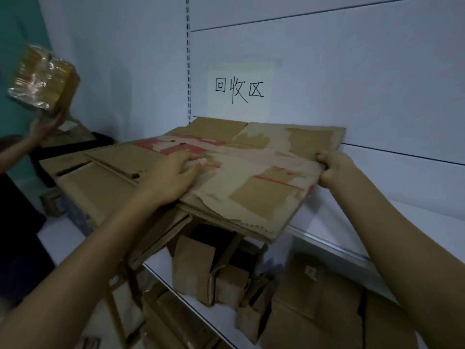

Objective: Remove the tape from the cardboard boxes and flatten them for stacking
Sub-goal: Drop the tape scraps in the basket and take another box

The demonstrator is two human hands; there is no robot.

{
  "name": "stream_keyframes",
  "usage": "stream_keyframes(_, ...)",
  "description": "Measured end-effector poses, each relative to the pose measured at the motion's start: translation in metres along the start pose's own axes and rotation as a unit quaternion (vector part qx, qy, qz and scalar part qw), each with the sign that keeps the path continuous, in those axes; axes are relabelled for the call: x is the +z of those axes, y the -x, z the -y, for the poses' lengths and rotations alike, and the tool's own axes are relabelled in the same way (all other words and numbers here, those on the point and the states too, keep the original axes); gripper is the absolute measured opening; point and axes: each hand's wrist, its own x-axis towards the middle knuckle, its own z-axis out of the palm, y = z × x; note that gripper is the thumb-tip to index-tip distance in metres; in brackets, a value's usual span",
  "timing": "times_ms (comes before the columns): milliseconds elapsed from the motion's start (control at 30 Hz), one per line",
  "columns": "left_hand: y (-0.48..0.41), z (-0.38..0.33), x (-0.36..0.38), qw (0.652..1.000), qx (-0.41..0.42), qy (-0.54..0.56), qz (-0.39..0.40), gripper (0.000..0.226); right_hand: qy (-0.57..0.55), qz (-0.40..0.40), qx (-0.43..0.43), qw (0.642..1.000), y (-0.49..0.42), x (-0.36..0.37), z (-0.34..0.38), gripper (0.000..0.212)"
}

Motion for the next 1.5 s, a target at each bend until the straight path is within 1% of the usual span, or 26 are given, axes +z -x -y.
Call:
stream_keyframes(67,0.019,-0.008,-0.005,0.999,0.013,0.021,-0.023,0.05,-0.023,0.009,-0.012,1.0,0.0,0.022,-0.011,0.035)
stream_keyframes(133,0.034,-0.013,-0.007,0.997,0.002,0.045,-0.066,0.045,-0.043,0.014,-0.03,0.999,0.003,0.046,-0.02,0.041)
stream_keyframes(167,0.041,-0.015,-0.008,0.994,-0.008,0.066,-0.082,0.043,-0.054,0.016,-0.031,0.998,0.004,0.058,-0.026,0.04)
stream_keyframes(200,0.045,-0.017,-0.009,0.992,-0.016,0.089,-0.088,0.041,-0.047,0.011,-0.032,0.998,0.006,0.068,-0.031,0.034)
stream_keyframes(233,0.05,-0.02,-0.008,0.991,-0.023,0.1,-0.081,0.037,-0.03,0.006,-0.03,0.999,0.008,0.076,-0.038,0.025)
stream_keyframes(267,0.053,-0.021,-0.008,0.994,-0.025,0.088,-0.064,0.037,-0.015,0.003,-0.032,0.999,0.009,0.082,-0.045,0.021)
stream_keyframes(300,0.054,-0.023,-0.006,0.997,-0.019,0.056,-0.039,0.041,0.005,0.013,-0.042,0.999,0.01,0.086,-0.053,0.018)
stream_keyframes(333,0.055,-0.024,-0.003,1.0,-0.011,0.014,-0.009,0.051,0.042,0.024,-0.06,0.997,0.011,0.089,-0.061,0.019)
stream_keyframes(367,0.055,-0.023,0.001,0.999,-0.003,-0.03,0.016,0.063,0.102,0.027,-0.089,0.99,0.012,0.089,-0.068,0.023)
stream_keyframes(433,0.056,-0.02,0.006,0.997,-0.003,-0.076,0.024,0.077,0.23,0.028,-0.142,0.962,0.01,0.089,-0.081,0.039)
stream_keyframes(467,0.057,-0.017,0.008,0.997,-0.004,-0.079,0.014,0.078,0.272,0.029,-0.154,0.95,0.009,0.088,-0.087,0.047)
stream_keyframes(533,0.057,-0.01,0.01,0.997,-0.008,-0.072,-0.004,0.075,0.323,0.017,-0.181,0.929,0.001,0.088,-0.097,0.054)
stream_keyframes(633,0.056,-0.002,0.015,0.997,-0.027,-0.066,-0.005,0.071,0.366,-0.037,-0.207,0.907,-0.008,0.087,-0.107,0.048)
stream_keyframes(733,0.057,0.002,0.023,0.997,-0.037,-0.07,-0.012,0.065,0.408,-0.066,-0.216,0.885,-0.008,0.088,-0.109,0.037)
stream_keyframes(833,0.065,0.007,0.03,0.996,-0.03,-0.082,-0.015,0.061,0.412,-0.092,-0.232,0.876,-0.007,0.088,-0.111,0.037)
stream_keyframes(900,0.065,0.011,0.033,0.995,-0.022,-0.093,-0.007,0.062,0.394,-0.096,-0.245,0.881,-0.006,0.089,-0.111,0.037)
stream_keyframes(967,0.066,0.014,0.035,0.995,-0.02,-0.098,0.003,0.063,0.396,-0.099,-0.253,0.877,0.0,0.088,-0.111,0.035)
stream_keyframes(1067,0.067,0.016,0.035,0.996,-0.013,-0.093,-0.005,0.061,0.402,-0.097,-0.254,0.874,0.008,0.085,-0.113,0.033)
stream_keyframes(1100,0.066,0.016,0.034,0.996,-0.008,-0.09,-0.008,0.061,0.399,-0.081,-0.248,0.879,0.014,0.085,-0.114,0.033)
stream_keyframes(1200,0.054,0.015,0.024,0.998,-0.001,-0.06,-0.023,0.057,0.366,0.008,-0.223,0.903,0.043,0.08,-0.118,0.033)
stream_keyframes(1233,0.049,0.014,0.021,0.998,0.001,-0.053,-0.023,0.057,0.362,0.027,-0.228,0.903,0.056,0.074,-0.12,0.035)
stream_keyframes(1333,0.04,0.01,0.013,0.998,0.012,-0.057,0.0,0.058,0.38,0.053,-0.242,0.891,0.097,0.053,-0.127,0.047)
stream_keyframes(1400,0.038,0.007,0.009,0.998,0.017,-0.057,0.025,0.053,0.395,0.059,-0.243,0.884,0.119,0.041,-0.131,0.051)
stream_keyframes(1433,0.039,0.004,0.008,0.998,0.028,-0.052,0.031,0.049,0.397,0.061,-0.249,0.881,0.13,0.036,-0.131,0.051)
stream_keyframes(1500,0.042,-0.008,0.008,0.996,0.076,-0.038,0.034,0.044,0.403,0.06,-0.267,0.873,0.148,0.026,-0.129,0.049)
